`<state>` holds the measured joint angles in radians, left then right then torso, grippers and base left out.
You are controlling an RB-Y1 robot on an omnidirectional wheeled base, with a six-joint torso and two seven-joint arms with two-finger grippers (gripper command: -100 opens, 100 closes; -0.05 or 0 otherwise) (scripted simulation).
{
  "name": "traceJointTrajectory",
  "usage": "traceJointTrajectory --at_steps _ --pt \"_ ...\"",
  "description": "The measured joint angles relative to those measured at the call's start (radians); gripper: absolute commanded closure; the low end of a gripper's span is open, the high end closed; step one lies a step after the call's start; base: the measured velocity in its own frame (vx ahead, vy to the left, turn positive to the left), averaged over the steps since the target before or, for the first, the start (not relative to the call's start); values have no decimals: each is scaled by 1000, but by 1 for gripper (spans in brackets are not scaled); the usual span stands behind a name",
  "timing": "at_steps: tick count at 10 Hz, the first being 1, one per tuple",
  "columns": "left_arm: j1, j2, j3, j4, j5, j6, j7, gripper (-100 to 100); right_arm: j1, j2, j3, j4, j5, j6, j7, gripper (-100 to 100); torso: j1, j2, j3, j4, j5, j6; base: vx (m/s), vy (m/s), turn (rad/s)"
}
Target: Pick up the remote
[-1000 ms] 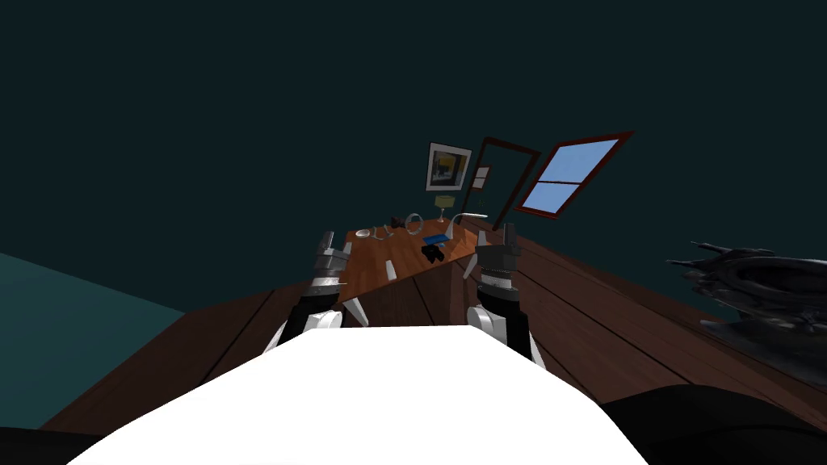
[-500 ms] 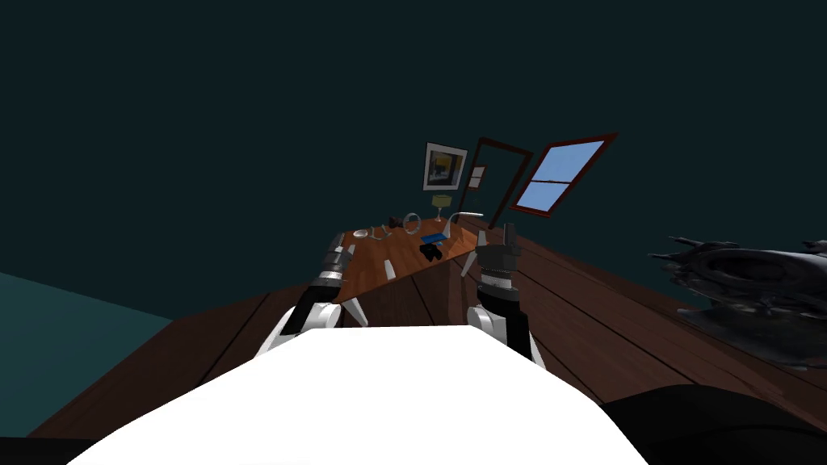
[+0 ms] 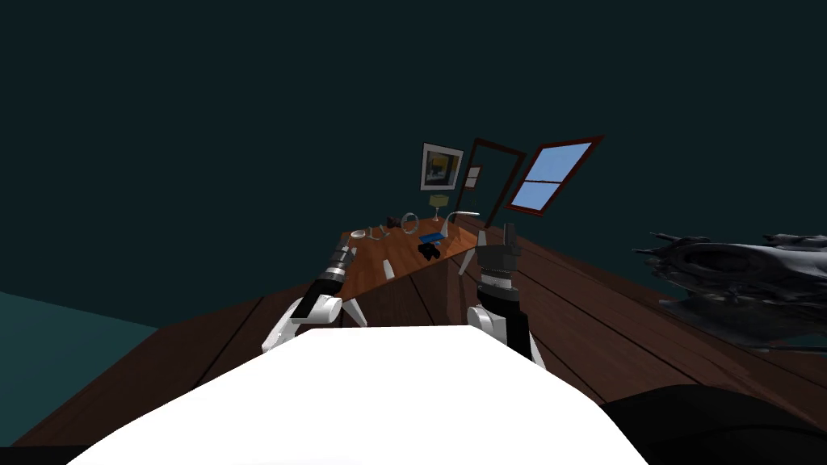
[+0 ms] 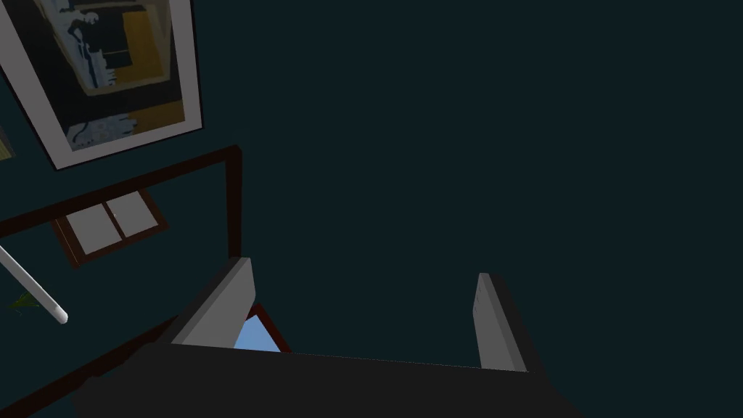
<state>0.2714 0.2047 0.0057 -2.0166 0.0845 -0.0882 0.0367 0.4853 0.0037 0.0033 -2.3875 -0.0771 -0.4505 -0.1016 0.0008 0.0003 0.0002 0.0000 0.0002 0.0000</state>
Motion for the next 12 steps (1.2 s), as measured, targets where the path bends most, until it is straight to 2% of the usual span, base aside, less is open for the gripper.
traceJointTrajectory --at_steps 7,10,12 --pt "-111 45 29 125 30 158 -65 -100 0 0 0 0 0 0 0 0 0 0 0 0 0 0 -6 7 -70" --pt "-158 76 43 185 54 232 -97 -100 0 0 0 0 0 0 0 0 0 -1 0 0 0 0 -3 10 -70" --pt "-193 76 47 227 58 282 -125 -100 0 0 0 0 0 0 0 0 0 -1 0 0 0 0 -1 9 -83"
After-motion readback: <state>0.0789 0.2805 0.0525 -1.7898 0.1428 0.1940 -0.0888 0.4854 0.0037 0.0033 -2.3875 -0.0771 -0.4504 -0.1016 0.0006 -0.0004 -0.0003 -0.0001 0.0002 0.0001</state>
